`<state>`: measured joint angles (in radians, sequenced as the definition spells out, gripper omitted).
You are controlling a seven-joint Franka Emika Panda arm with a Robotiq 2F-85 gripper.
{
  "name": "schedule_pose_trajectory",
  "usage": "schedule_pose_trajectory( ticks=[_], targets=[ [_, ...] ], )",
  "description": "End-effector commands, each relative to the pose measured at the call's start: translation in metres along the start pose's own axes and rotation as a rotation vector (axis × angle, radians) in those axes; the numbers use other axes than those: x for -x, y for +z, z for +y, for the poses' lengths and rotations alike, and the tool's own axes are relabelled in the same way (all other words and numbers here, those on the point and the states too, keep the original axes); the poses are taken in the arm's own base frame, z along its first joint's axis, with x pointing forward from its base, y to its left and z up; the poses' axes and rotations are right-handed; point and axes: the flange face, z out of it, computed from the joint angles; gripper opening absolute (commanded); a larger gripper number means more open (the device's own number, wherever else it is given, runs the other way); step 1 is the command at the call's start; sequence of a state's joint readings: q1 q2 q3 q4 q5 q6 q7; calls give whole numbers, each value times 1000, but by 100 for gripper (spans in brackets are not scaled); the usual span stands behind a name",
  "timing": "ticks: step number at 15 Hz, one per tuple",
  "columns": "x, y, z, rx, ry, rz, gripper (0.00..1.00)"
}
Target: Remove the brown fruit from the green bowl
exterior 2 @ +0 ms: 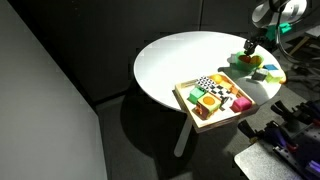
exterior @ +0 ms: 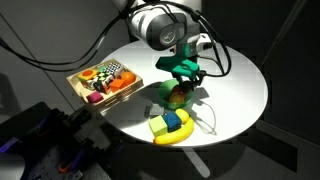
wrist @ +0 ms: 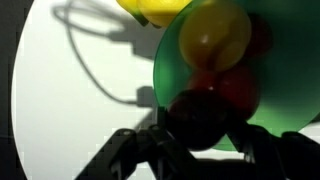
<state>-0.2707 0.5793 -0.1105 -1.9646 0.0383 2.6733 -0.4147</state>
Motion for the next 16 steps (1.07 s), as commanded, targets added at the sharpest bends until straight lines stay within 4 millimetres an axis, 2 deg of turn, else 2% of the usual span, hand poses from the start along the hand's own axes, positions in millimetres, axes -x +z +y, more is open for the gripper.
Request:
schedule_pose_trajectory(
  ticks=[1,4,8,16],
  targets=[
    [1,-19,0,-12,15,12,36],
    [3,-34,-7,-19,7,20,36],
    [12,-48,-28,-55,-29,-11,36],
    [30,-43,-78,-151,-112,-149,36]
  ],
)
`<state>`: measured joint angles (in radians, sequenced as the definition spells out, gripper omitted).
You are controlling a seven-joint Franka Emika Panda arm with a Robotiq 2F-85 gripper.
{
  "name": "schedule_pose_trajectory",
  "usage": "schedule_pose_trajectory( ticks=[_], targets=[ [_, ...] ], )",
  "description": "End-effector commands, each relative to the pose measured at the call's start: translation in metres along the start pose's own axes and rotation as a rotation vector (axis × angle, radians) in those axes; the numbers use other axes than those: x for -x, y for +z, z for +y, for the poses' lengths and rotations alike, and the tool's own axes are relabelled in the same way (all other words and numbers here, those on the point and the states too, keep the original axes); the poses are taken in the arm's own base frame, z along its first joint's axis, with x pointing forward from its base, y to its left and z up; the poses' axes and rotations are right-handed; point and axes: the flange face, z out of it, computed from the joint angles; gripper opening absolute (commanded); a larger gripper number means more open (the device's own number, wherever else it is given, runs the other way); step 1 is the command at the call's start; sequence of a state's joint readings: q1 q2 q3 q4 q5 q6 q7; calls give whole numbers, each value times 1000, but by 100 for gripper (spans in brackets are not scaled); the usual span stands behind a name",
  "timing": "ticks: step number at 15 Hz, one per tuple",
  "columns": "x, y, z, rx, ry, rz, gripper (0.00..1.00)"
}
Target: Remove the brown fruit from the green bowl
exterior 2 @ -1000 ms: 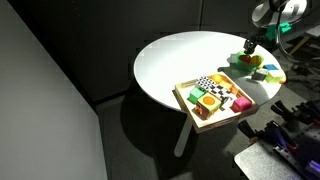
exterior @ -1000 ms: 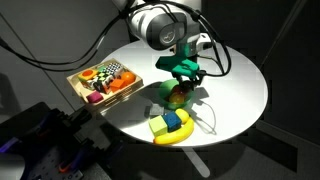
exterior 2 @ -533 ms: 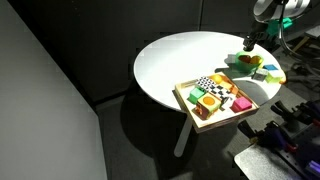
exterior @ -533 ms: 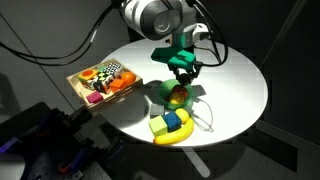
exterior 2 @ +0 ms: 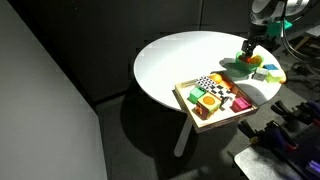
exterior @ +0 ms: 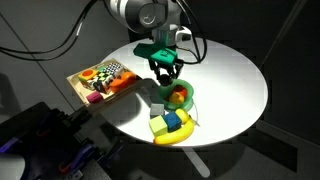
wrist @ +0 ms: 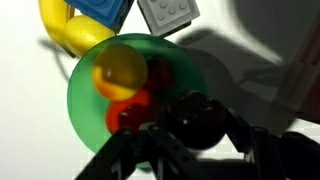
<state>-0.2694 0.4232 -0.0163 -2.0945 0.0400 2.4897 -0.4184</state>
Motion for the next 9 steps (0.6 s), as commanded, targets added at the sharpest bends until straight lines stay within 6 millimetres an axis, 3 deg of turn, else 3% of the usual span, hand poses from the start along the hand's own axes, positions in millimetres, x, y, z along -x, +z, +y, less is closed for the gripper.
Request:
schedule_pose_trajectory(
  ticks=[1,9],
  targets=[
    [11,-4,-19,-41,-45,-39,36],
    [13,18,-47,-57,-110,-104,36]
  ],
)
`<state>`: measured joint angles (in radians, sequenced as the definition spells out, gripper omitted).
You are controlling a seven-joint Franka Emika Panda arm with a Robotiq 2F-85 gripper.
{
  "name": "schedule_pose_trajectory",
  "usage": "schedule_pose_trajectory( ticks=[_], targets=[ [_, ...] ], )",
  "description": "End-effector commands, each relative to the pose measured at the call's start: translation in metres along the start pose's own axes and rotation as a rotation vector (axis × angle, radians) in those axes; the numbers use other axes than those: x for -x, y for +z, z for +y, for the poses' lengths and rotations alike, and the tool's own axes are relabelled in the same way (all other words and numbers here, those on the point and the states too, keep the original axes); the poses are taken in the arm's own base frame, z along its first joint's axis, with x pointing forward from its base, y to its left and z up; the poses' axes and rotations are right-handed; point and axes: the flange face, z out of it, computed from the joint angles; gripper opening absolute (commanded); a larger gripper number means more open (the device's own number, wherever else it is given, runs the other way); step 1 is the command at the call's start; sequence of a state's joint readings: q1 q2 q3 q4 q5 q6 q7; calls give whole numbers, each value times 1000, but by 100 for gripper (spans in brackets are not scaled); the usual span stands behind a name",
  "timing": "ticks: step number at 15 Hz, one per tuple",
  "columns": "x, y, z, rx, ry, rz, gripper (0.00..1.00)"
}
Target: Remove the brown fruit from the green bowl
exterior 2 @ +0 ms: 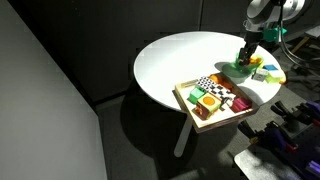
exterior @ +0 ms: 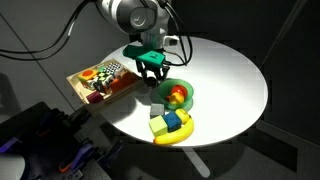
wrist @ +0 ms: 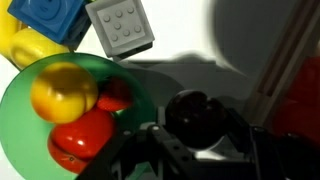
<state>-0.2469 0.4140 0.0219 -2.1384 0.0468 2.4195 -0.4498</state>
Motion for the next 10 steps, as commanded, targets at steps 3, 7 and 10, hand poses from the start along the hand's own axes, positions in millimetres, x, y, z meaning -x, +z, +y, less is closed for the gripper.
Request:
schedule_pose_trajectory(
  ticks=[3,7,10],
  targets=[
    [-1,13,-13,20,-50,-6,36],
    [-7,30,-20,52,-86,21,36],
    [-12,49,-19,61,-99,43,36]
  ],
)
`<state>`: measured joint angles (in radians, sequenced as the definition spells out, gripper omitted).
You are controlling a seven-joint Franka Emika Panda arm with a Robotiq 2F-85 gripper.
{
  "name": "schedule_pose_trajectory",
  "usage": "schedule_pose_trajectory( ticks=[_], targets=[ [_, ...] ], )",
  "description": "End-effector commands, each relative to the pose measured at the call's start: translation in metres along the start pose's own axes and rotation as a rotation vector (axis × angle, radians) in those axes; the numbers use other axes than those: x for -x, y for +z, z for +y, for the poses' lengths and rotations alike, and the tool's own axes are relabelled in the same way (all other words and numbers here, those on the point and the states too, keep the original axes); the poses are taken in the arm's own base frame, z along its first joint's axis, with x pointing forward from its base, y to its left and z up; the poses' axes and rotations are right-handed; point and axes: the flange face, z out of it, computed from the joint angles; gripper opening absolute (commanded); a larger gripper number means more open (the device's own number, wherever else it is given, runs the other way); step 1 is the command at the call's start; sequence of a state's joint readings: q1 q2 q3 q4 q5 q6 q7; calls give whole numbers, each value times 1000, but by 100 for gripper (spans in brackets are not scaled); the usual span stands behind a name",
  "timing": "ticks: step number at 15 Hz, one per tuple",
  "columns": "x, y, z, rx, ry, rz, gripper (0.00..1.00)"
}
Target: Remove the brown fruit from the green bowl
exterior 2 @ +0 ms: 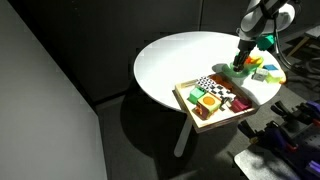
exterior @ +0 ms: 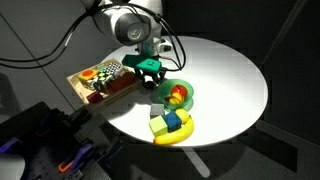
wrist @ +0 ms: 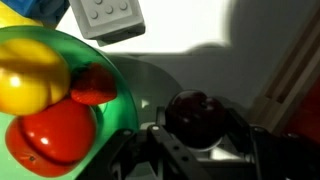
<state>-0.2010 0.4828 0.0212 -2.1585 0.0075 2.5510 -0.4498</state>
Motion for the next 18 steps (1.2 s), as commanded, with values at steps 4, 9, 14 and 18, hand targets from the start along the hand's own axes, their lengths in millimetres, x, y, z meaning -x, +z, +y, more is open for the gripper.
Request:
schedule_pose_trajectory(
  ticks=[4,9,14,18],
  targets=[
    [-2,32,3,25,-22,42,36],
    [1,32,0,26,-20,68,99],
    [6,8,-4,14,-17,92,100],
    [10,-17,-7,9,-2,126,100]
  ],
)
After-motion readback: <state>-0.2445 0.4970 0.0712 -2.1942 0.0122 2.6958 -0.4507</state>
